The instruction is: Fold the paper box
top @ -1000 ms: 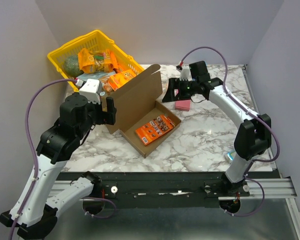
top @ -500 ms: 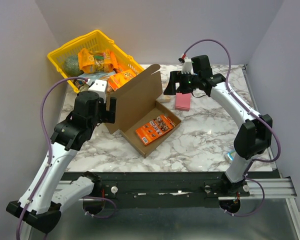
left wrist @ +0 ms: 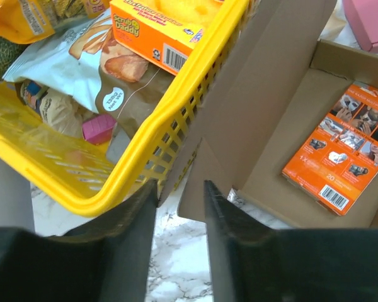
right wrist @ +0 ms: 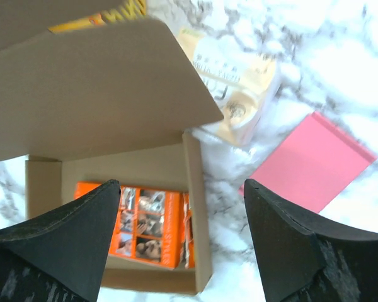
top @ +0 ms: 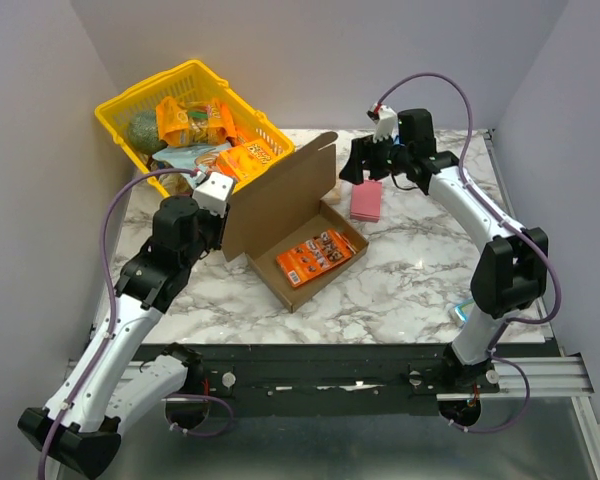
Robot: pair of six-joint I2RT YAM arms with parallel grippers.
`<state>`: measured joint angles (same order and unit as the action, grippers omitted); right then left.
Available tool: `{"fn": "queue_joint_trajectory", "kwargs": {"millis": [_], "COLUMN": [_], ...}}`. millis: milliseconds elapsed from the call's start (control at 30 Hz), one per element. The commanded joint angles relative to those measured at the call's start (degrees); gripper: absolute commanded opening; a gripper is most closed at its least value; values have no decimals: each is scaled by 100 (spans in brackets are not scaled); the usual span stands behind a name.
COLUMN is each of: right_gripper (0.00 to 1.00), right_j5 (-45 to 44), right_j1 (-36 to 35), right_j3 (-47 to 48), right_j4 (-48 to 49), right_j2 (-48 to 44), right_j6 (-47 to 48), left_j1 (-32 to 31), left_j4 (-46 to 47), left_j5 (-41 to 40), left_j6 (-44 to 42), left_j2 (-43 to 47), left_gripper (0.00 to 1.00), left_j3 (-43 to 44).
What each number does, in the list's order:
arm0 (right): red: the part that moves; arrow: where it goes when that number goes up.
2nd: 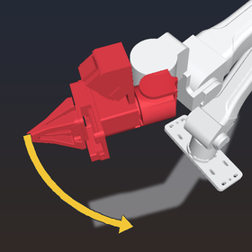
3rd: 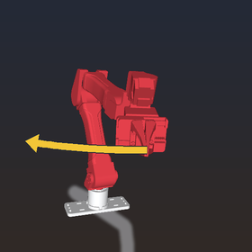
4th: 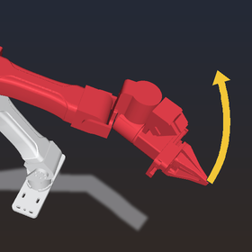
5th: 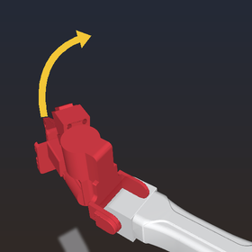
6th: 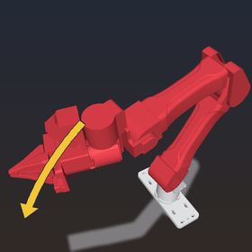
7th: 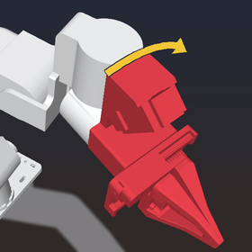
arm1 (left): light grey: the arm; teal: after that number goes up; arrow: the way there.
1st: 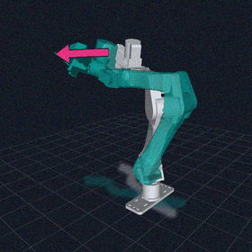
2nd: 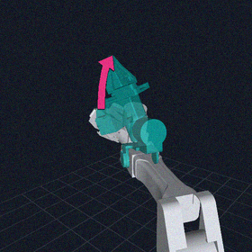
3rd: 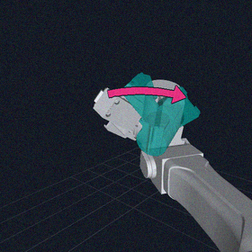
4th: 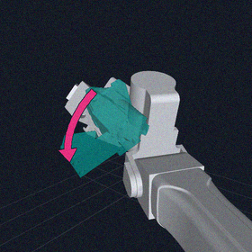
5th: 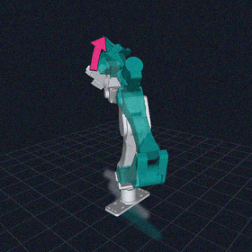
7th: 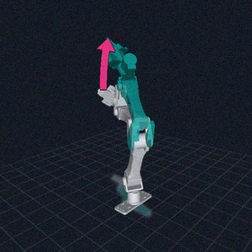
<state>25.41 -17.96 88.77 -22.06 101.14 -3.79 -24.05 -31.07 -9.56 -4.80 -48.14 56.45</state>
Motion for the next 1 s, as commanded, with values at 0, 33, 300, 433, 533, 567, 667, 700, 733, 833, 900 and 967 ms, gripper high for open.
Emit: {"fn": "queue_joint_trajectory", "kwargs": {"millis": [0, 33, 300, 433, 533, 567, 667, 700, 733, 833, 900, 967], "right_gripper": [86, 87, 84, 81, 79, 79, 81, 82, 84, 85, 85, 85], "right_j5": [605, 614, 711, 781, 939, 1122, 1562, 1677, 1774, 1635, 1380, 1248], "right_j1": [-41, -41, 11, 29, 73, 116, 266, 292, 319, 336, 345, 407], "right_j3": [123, 236, 781, 1080, 1404, 1493, 1714, 1679, 1626, 1162, 705, 362], "right_j4": [1097, 1143, 1134, 1117, 1020, 985, 871, 871, 871, 914, 975, 1063], "right_j2": [37, 72, 230, 406, 599, 730, 898, 916, 907, 767, 679, 460], "right_j6": [941, 1020, 1881, 2408, 2620, 2499, 2165, 1989, 1944, 1917, 1874, 1873], "left_j1": [32, 41, 50, 50, 59, 67, 120, 129, 129, 138, 146, 147], "left_j4": [487, 523, 672, 672, 690, 707, 804, 804, 796, 567, 479, 366], "left_j5": [587, 587, 763, 842, 930, 947, 1806, 2009, 2463, 3081, 3267, 3513], "left_j6": [-250, -258, -399, -452, -496, -565, -776, -838, -856, -944, -970, -1032], "left_j2": [68, 77, -2, -20, -11, 6, 129, 164, 165, 51, -11, -37], "left_gripper": [30, 27, 3, 0, 0, 0, 0, 0, 0, 0, 0, 0], "left_j3": [-318, -405, -512, -485, -485, -494, -556, -564, -547, -407, -371, -292]}}
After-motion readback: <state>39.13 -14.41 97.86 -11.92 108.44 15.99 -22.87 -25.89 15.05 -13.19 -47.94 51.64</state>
